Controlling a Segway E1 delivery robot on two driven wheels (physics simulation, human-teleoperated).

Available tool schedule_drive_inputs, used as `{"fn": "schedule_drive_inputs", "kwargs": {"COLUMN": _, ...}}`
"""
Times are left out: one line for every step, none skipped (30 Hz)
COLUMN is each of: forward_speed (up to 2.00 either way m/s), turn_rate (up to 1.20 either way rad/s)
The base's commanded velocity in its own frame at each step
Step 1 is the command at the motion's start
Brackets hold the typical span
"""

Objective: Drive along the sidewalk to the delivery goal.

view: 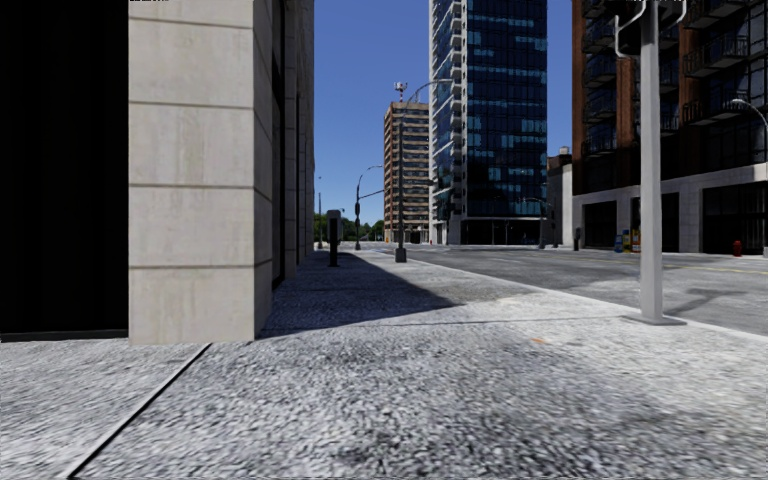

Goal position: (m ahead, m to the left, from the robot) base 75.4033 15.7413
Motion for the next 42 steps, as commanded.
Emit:
{"fn": "schedule_drive_inputs", "kwargs": {"forward_speed": 2.0, "turn_rate": 0.0}}
{"fn": "schedule_drive_inputs", "kwargs": {"forward_speed": 2.0, "turn_rate": 0.0}}
{"fn": "schedule_drive_inputs", "kwargs": {"forward_speed": 2.0, "turn_rate": 0.0}}
{"fn": "schedule_drive_inputs", "kwargs": {"forward_speed": 2.0, "turn_rate": 0.0}}
{"fn": "schedule_drive_inputs", "kwargs": {"forward_speed": 2.0, "turn_rate": 0.0}}
{"fn": "schedule_drive_inputs", "kwargs": {"forward_speed": 2.0, "turn_rate": 0.0}}
{"fn": "schedule_drive_inputs", "kwargs": {"forward_speed": 2.0, "turn_rate": 0.0}}
{"fn": "schedule_drive_inputs", "kwargs": {"forward_speed": 2.0, "turn_rate": 0.0}}
{"fn": "schedule_drive_inputs", "kwargs": {"forward_speed": 2.0, "turn_rate": 0.0}}
{"fn": "schedule_drive_inputs", "kwargs": {"forward_speed": 2.0, "turn_rate": 0.0}}
{"fn": "schedule_drive_inputs", "kwargs": {"forward_speed": 2.0, "turn_rate": 0.0}}
{"fn": "schedule_drive_inputs", "kwargs": {"forward_speed": 2.0, "turn_rate": 0.0}}
{"fn": "schedule_drive_inputs", "kwargs": {"forward_speed": 2.0, "turn_rate": 0.0}}
{"fn": "schedule_drive_inputs", "kwargs": {"forward_speed": 2.0, "turn_rate": 0.0}}
{"fn": "schedule_drive_inputs", "kwargs": {"forward_speed": 2.0, "turn_rate": 0.0}}
{"fn": "schedule_drive_inputs", "kwargs": {"forward_speed": 2.0, "turn_rate": 0.0}}
{"fn": "schedule_drive_inputs", "kwargs": {"forward_speed": 2.0, "turn_rate": 0.0}}
{"fn": "schedule_drive_inputs", "kwargs": {"forward_speed": 2.0, "turn_rate": 0.0}}
{"fn": "schedule_drive_inputs", "kwargs": {"forward_speed": 2.0, "turn_rate": 0.0}}
{"fn": "schedule_drive_inputs", "kwargs": {"forward_speed": 2.0, "turn_rate": 0.0}}
{"fn": "schedule_drive_inputs", "kwargs": {"forward_speed": 2.0, "turn_rate": 0.0}}
{"fn": "schedule_drive_inputs", "kwargs": {"forward_speed": 2.0, "turn_rate": 0.0}}
{"fn": "schedule_drive_inputs", "kwargs": {"forward_speed": 2.0, "turn_rate": 0.0}}
{"fn": "schedule_drive_inputs", "kwargs": {"forward_speed": 2.0, "turn_rate": 0.0}}
{"fn": "schedule_drive_inputs", "kwargs": {"forward_speed": 2.0, "turn_rate": 0.0}}
{"fn": "schedule_drive_inputs", "kwargs": {"forward_speed": 2.0, "turn_rate": 0.0}}
{"fn": "schedule_drive_inputs", "kwargs": {"forward_speed": 2.0, "turn_rate": 0.0}}
{"fn": "schedule_drive_inputs", "kwargs": {"forward_speed": 2.0, "turn_rate": 0.0}}
{"fn": "schedule_drive_inputs", "kwargs": {"forward_speed": 2.0, "turn_rate": 0.0}}
{"fn": "schedule_drive_inputs", "kwargs": {"forward_speed": 2.0, "turn_rate": 0.0}}
{"fn": "schedule_drive_inputs", "kwargs": {"forward_speed": 2.0, "turn_rate": 0.0}}
{"fn": "schedule_drive_inputs", "kwargs": {"forward_speed": 2.0, "turn_rate": 0.0}}
{"fn": "schedule_drive_inputs", "kwargs": {"forward_speed": 2.0, "turn_rate": 0.0}}
{"fn": "schedule_drive_inputs", "kwargs": {"forward_speed": 2.0, "turn_rate": 0.0}}
{"fn": "schedule_drive_inputs", "kwargs": {"forward_speed": 2.0, "turn_rate": 0.0}}
{"fn": "schedule_drive_inputs", "kwargs": {"forward_speed": 2.0, "turn_rate": 0.0}}
{"fn": "schedule_drive_inputs", "kwargs": {"forward_speed": 2.0, "turn_rate": 0.0}}
{"fn": "schedule_drive_inputs", "kwargs": {"forward_speed": 2.0, "turn_rate": 0.0}}
{"fn": "schedule_drive_inputs", "kwargs": {"forward_speed": 2.0, "turn_rate": 0.0}}
{"fn": "schedule_drive_inputs", "kwargs": {"forward_speed": 2.0, "turn_rate": 0.0}}
{"fn": "schedule_drive_inputs", "kwargs": {"forward_speed": 2.0, "turn_rate": 0.0}}
{"fn": "schedule_drive_inputs", "kwargs": {"forward_speed": 2.0, "turn_rate": 0.0}}
